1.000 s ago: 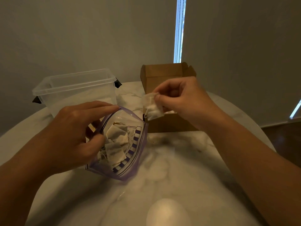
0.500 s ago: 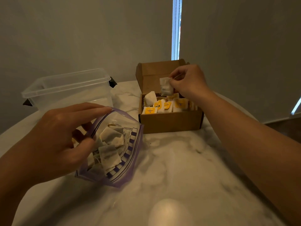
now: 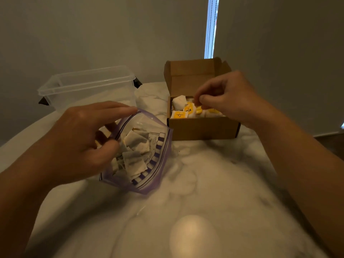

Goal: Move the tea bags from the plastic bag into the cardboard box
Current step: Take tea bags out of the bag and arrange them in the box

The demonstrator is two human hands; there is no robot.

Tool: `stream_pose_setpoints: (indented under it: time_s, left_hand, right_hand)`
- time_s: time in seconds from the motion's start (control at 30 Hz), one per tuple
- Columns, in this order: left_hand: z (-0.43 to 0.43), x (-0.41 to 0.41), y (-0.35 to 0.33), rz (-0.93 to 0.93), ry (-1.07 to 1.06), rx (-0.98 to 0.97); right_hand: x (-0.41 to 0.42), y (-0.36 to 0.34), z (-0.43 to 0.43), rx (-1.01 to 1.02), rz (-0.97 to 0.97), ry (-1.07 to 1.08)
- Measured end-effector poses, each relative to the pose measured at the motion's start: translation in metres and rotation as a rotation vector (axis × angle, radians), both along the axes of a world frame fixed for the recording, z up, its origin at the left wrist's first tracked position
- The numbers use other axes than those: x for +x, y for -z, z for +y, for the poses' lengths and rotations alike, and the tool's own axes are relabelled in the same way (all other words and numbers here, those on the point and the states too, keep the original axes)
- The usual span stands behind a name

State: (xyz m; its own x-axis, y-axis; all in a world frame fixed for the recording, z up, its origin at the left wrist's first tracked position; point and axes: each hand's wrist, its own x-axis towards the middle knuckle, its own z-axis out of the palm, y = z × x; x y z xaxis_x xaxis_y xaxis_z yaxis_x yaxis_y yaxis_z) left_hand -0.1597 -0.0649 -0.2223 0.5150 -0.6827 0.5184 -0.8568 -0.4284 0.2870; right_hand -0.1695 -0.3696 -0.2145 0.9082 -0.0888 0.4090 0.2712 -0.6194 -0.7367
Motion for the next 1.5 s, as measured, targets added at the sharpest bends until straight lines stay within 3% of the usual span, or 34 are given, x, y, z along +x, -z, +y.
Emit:
stream_pose_setpoints:
  time_s: [0.13, 0.23, 0.37, 0.47, 0.77, 0.97, 1.07, 1.33, 1.5]
  left_hand:
    - [-0.003, -0.005, -0.001, -0.045, -0.013, 0.024]
    - [-0.003, -0.006, -0.003, -0.066, -0.018, 0.034]
    - [-0.003, -0.005, -0.003, -0.074, -0.013, 0.033]
    - [-0.004, -0.005, -0.001, -0.062, -0.012, 0.037]
    - [-0.007, -0.009, -0.003, -0.101, -0.002, 0.052]
    - [-0.005, -0.008, -0.002, -0.087, -0.016, 0.042]
    - [-0.005, -0.008, -0.002, -0.091, -0.017, 0.044]
    - [-0.005, -0.008, -0.002, -0.057, -0.013, 0.025]
    - [-0.003, -0.008, -0.002, -0.062, -0.039, 0.023]
  right_hand:
    - [-0.028, 0.007, 0.037, 0.153, 0.203, -0.357]
    - [-0.036, 0.008, 0.064, 0.028, 0.313, -0.557]
    - [-0.037, 0.024, 0.097, -0.491, 0.073, -0.474]
    - [-0.029, 0.037, 0.113, -0.726, 0.068, -0.439]
    - [-0.020, 0.052, 0.125, -0.704, 0.124, -0.391]
    - [-0.018, 0.061, 0.126, -0.753, 0.032, -0.385]
    - [-0.019, 0.058, 0.126, -0.691, 0.032, -0.371]
    - [-0.035, 0.047, 0.116, -0.298, 0.001, -0.370]
    - [-0.040, 0.021, 0.087, 0.102, 0.101, -0.433]
